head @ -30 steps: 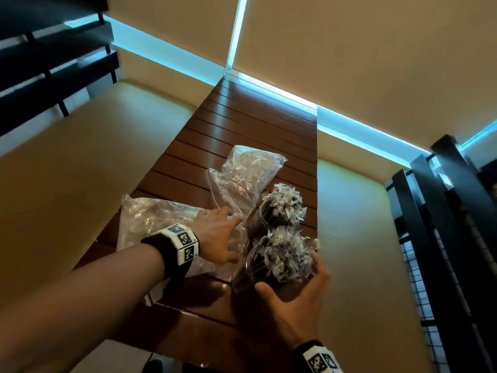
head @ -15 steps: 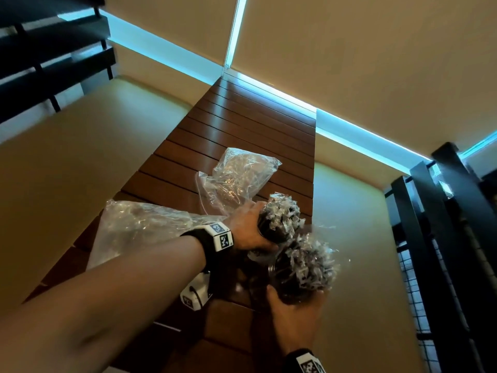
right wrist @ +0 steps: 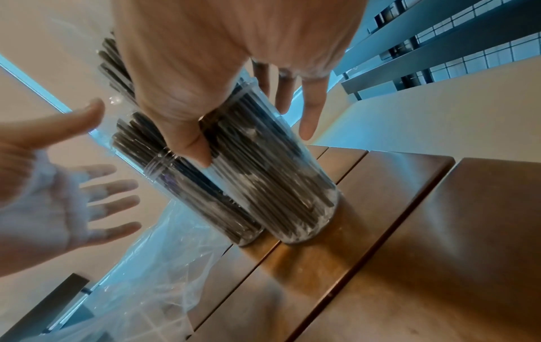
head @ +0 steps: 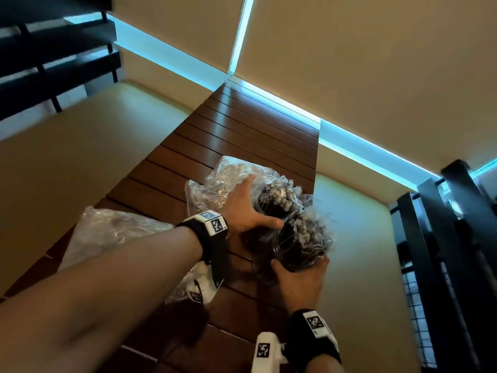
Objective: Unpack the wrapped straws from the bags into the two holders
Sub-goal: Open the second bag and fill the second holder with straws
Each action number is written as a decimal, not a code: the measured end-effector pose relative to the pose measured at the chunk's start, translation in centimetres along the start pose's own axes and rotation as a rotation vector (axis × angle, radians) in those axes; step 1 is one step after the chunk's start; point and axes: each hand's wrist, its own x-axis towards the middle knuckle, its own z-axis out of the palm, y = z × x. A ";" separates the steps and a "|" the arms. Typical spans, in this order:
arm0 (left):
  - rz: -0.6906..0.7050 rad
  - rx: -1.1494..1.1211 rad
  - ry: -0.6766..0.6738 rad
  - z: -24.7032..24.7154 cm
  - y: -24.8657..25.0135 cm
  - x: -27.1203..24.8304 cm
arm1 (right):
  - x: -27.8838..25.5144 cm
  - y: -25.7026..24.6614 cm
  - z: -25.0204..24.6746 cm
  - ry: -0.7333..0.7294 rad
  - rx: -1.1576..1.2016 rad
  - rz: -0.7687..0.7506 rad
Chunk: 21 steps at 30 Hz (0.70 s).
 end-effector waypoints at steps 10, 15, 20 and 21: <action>-0.102 0.014 -0.072 2.1 0.2 3.4 | 2.8 1.4 -1.2 0.177 -0.002 0.091; -0.083 0.082 -0.045 3.1 0.2 3.6 | 4.2 1.1 -0.8 0.131 0.008 0.060; -0.050 0.031 -0.099 2.3 0.0 2.1 | 3.3 1.0 0.4 0.076 0.021 0.046; -0.051 0.017 -0.109 2.0 -0.2 1.6 | 3.0 1.0 0.5 0.072 0.033 0.045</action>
